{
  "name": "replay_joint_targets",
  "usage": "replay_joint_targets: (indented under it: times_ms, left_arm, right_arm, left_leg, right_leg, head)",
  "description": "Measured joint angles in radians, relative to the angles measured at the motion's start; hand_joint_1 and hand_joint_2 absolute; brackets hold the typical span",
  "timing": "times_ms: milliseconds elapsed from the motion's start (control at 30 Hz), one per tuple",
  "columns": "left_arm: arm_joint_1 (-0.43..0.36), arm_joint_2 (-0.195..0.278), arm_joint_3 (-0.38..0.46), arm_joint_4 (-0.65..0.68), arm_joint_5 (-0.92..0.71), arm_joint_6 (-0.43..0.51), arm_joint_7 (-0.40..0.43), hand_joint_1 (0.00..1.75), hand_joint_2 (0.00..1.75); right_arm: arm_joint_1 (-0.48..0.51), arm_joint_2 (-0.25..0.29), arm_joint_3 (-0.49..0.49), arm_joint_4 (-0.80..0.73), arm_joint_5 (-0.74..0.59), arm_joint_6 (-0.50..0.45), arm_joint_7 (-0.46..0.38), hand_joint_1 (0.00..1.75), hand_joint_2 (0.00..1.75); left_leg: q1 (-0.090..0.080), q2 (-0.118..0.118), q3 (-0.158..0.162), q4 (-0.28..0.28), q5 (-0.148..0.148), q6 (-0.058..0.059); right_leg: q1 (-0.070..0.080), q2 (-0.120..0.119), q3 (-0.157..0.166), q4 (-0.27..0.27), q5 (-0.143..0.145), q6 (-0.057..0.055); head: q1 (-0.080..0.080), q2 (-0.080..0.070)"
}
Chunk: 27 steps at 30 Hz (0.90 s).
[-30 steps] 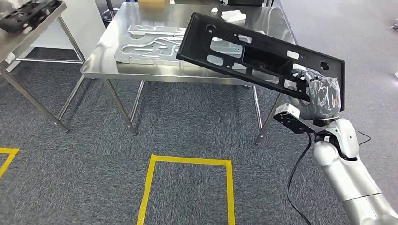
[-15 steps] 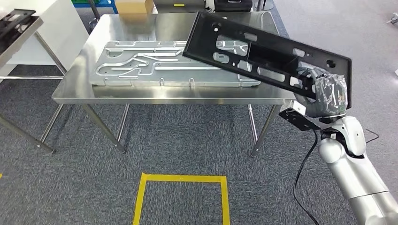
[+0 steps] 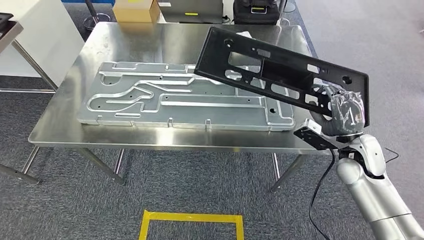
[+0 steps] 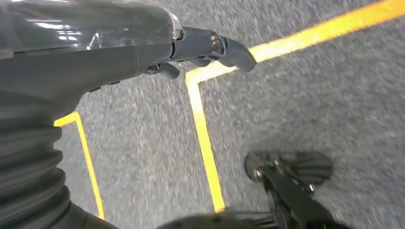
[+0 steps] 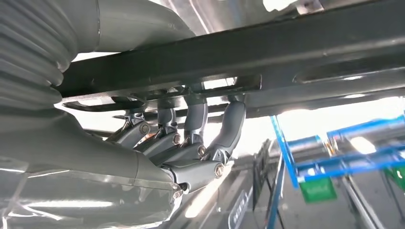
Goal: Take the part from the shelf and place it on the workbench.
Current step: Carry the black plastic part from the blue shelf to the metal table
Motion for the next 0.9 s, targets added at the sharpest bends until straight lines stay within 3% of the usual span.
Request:
replay_joint_targets:
  times_ms: [33,67,100,167,200,233,300,367,400,433,467,533,567,600,700,733,800,900]
  left_arm:
    - [0.004,0.0,0.0,0.0,0.002,-0.001,0.0,0.0,1.75]
    - [0.009,-0.001,0.0,0.001,0.005,-0.002,0.0,0.0,1.75]
    - [0.013,-0.001,0.001,0.001,0.01,-0.003,-0.001,0.0,1.75]
    - [0.022,-0.004,0.005,0.007,0.023,-0.009,-0.002,0.0,1.75]
    - [0.023,-0.006,0.009,0.009,0.029,-0.013,-0.003,0.0,1.75]
    - [0.021,-0.008,0.012,0.012,0.033,-0.016,-0.005,0.0,1.75]
    - [0.009,-0.006,0.018,0.012,0.036,-0.02,-0.009,0.0,1.75]
    - [-0.002,-0.003,0.023,0.011,0.037,-0.023,-0.014,0.0,1.75]
    - [-0.006,-0.002,0.024,0.011,0.037,-0.025,-0.016,0.0,1.75]
    - [-0.009,-0.001,0.025,0.011,0.037,-0.027,-0.018,0.0,1.75]
    - [-0.011,0.001,0.025,0.011,0.036,-0.029,-0.021,0.0,1.75]
    - [-0.011,0.005,0.026,0.011,0.034,-0.033,-0.024,0.0,1.75]
    - [-0.011,0.006,0.026,0.011,0.034,-0.035,-0.026,0.0,1.75]
    - [-0.01,0.008,0.026,0.011,0.034,-0.036,-0.026,0.0,1.75]
    - [-0.007,0.009,0.026,0.012,0.033,-0.041,-0.026,0.0,1.75]
    - [-0.007,0.009,0.027,0.012,0.036,-0.044,-0.027,0.0,1.75]
    - [-0.01,0.009,0.033,0.011,0.05,-0.051,-0.029,0.0,1.75]
    - [-0.012,0.008,0.05,0.011,0.076,-0.058,-0.044,0.0,1.75]
  right_arm:
    - [0.012,-0.001,0.0,0.0,0.002,-0.001,0.0,1.75,1.75]
    - [0.022,-0.002,0.0,0.0,0.004,-0.001,0.001,1.75,1.75]
    - [0.03,-0.004,0.0,0.0,0.006,0.0,0.002,1.75,1.75]
    - [0.048,-0.012,0.0,0.003,0.009,0.01,0.006,1.75,1.75]
    - [0.053,-0.016,0.001,0.004,0.009,0.025,0.013,1.75,1.75]
    - [0.052,-0.02,0.001,0.004,0.009,0.049,0.021,1.75,1.75]
    - [0.023,-0.027,0.001,0.001,0.004,0.124,0.045,1.75,1.75]
    - [-0.025,-0.035,0.001,0.004,-0.016,0.216,0.064,1.75,1.75]
    - [-0.047,-0.037,0.002,0.009,-0.028,0.257,0.071,1.75,1.75]
    - [-0.067,-0.04,0.004,0.016,-0.038,0.292,0.076,1.75,1.75]
    - [-0.085,-0.041,0.007,0.023,-0.043,0.316,0.079,1.75,1.75]
    - [-0.115,-0.043,0.014,0.037,-0.051,0.335,0.089,1.75,1.75]
    - [-0.126,-0.044,0.016,0.042,-0.054,0.338,0.095,1.75,1.75]
    - [-0.135,-0.044,0.018,0.046,-0.057,0.337,0.102,1.75,1.75]
    - [-0.14,-0.043,0.021,0.058,-0.053,0.327,0.118,1.75,1.75]
    - [-0.138,-0.043,0.022,0.062,-0.05,0.323,0.121,1.75,1.75]
    - [-0.137,-0.044,0.023,0.069,-0.045,0.316,0.124,1.75,1.75]
    - [-0.137,-0.047,0.022,0.075,-0.044,0.305,0.123,1.75,1.75]
  left_leg:
    - [0.0,-0.004,0.041,-0.015,-0.021,0.0]
    - [-0.001,-0.007,0.082,-0.028,-0.039,-0.002]
    - [-0.002,-0.009,0.122,-0.039,-0.06,-0.004]
    - [-0.006,-0.016,0.186,-0.041,-0.106,-0.011]
    - [-0.007,-0.022,0.207,-0.038,-0.135,-0.017]
    - [-0.008,-0.026,0.223,-0.033,-0.159,-0.022]
    - [-0.009,-0.025,0.21,0.02,-0.159,-0.033]
    - [-0.009,-0.007,0.126,0.171,-0.108,-0.045]
    - [-0.006,0.002,0.073,0.252,-0.104,-0.053]
    - [-0.002,0.009,0.023,0.312,-0.125,-0.061]
    - [0.004,0.012,-0.016,0.344,-0.172,-0.069]
    - [0.013,0.015,-0.068,0.341,-0.262,-0.081]
    - [0.017,0.017,-0.081,0.309,-0.27,-0.085]
    - [0.02,0.019,-0.088,0.261,-0.237,-0.088]
    - [0.023,0.024,-0.099,0.089,-0.02,-0.081]
    - [0.022,0.024,-0.102,0.062,0.023,-0.074]
    - [0.022,0.023,-0.101,0.054,0.04,-0.063]
    - [0.02,0.019,-0.098,0.052,0.04,-0.061]
  right_leg:
    - [0.001,0.0,-0.04,-0.02,-0.031,0.001]
    - [0.004,0.0,-0.073,-0.059,-0.032,-0.001]
    - [0.008,0.0,-0.1,-0.119,0.021,-0.008]
    - [0.02,0.004,-0.136,-0.267,0.259,-0.029]
    - [0.025,0.007,-0.146,-0.307,0.36,-0.039]
    - [0.029,0.011,-0.152,-0.32,0.416,-0.046]
    - [0.03,0.013,-0.151,-0.29,0.393,-0.057]
    - [0.024,0.012,-0.132,-0.289,0.362,-0.068]
    - [0.02,0.011,-0.117,-0.293,0.348,-0.071]
    - [0.017,0.011,-0.099,-0.296,0.334,-0.071]
    - [0.015,0.011,-0.082,-0.297,0.319,-0.071]
    - [0.009,0.011,-0.048,-0.299,0.292,-0.066]
    - [0.006,0.011,-0.032,-0.299,0.279,-0.062]
    - [0.003,0.01,-0.016,-0.299,0.267,-0.058]
    - [0.002,0.011,0.012,-0.292,0.235,-0.04]
    - [0.003,0.012,0.016,-0.288,0.225,-0.033]
    - [0.006,0.012,0.02,-0.282,0.208,-0.028]
    - [0.004,0.007,0.027,-0.285,0.202,-0.044]
  head:
    - [0.0,0.0]
    - [0.0,0.0]
    - [0.0,0.0]
    - [0.0,0.0]
    - [-0.001,0.0]
    - [-0.002,0.0]
    - [-0.003,0.0]
    - [-0.006,0.0]
    - [-0.007,0.0]
    - [-0.009,0.0]
    - [-0.01,0.0]
    - [-0.01,0.0]
    - [-0.01,0.0]
    - [-0.01,0.0]
    - [-0.01,0.0]
    - [-0.01,0.0]
    - [-0.009,0.0]
    - [-0.009,0.0]
